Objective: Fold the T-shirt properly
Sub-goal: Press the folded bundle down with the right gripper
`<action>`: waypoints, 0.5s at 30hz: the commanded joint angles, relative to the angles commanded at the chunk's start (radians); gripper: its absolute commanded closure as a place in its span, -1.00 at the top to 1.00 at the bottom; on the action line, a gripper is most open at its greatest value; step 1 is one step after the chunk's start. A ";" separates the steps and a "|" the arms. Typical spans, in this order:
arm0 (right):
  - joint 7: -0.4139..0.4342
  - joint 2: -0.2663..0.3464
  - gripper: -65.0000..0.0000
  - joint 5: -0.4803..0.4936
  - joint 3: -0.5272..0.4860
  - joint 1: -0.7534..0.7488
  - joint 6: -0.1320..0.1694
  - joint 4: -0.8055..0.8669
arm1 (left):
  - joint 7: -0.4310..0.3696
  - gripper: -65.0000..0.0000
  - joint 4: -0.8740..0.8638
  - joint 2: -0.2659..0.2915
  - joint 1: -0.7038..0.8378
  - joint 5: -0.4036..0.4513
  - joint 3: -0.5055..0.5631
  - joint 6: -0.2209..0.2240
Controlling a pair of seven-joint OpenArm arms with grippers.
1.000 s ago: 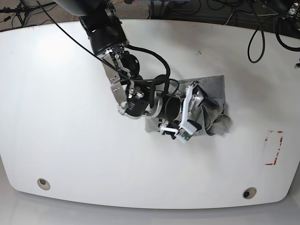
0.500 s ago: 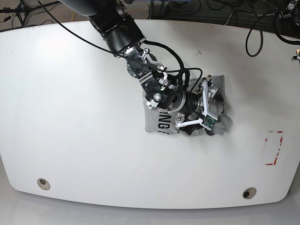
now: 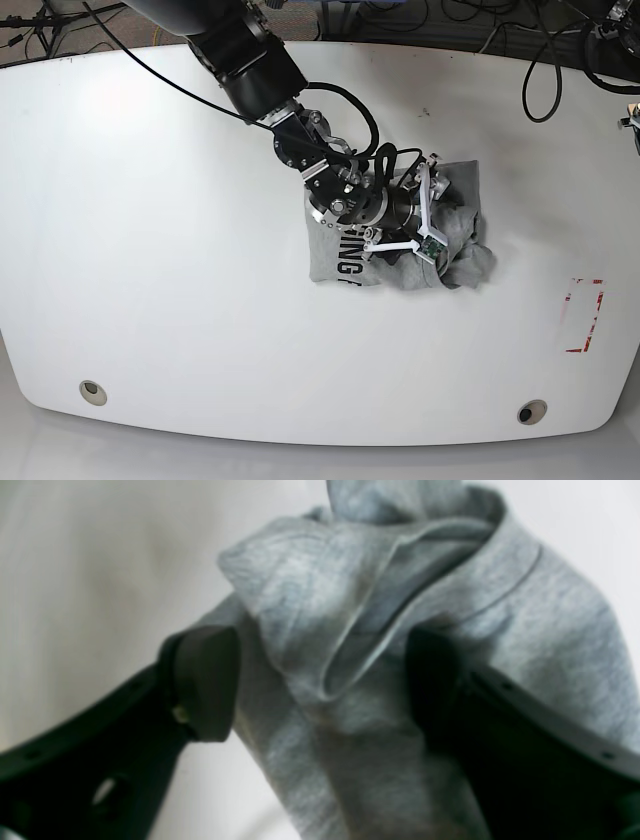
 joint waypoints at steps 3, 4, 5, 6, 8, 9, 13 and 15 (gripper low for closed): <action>0.000 0.000 -0.01 0.000 -0.002 -0.005 0.000 0.002 | 0.000 0.04 0.000 0.000 0.000 0.000 0.000 0.000; 0.000 0.000 -0.01 0.000 -0.003 -0.006 -0.002 0.006 | 0.000 0.04 0.000 0.000 0.000 0.000 0.000 0.000; 0.000 0.000 -0.01 0.002 -0.014 -0.008 -0.005 0.018 | 0.000 0.04 0.000 0.000 0.000 0.000 0.000 0.000; 0.000 0.000 -0.01 0.002 -0.017 -0.008 -0.005 0.023 | 0.000 0.04 0.000 0.000 0.000 0.000 0.000 0.000; -0.003 0.000 -0.01 0.002 -0.021 -0.015 -0.005 0.037 | 0.000 0.04 -0.002 0.000 0.000 0.000 0.000 0.000; -0.003 0.000 -0.01 0.002 -0.021 -0.021 -0.005 0.046 | 0.000 0.04 -0.002 0.000 0.000 0.000 0.000 0.000; -0.005 0.000 -0.03 0.002 -0.021 -0.026 -0.005 0.064 | 0.000 0.04 -0.002 0.000 0.000 0.000 0.000 0.000; -0.005 0.000 -0.03 0.002 -0.021 -0.026 -0.005 0.064 | 0.000 0.04 -0.002 0.000 0.000 0.000 0.000 0.000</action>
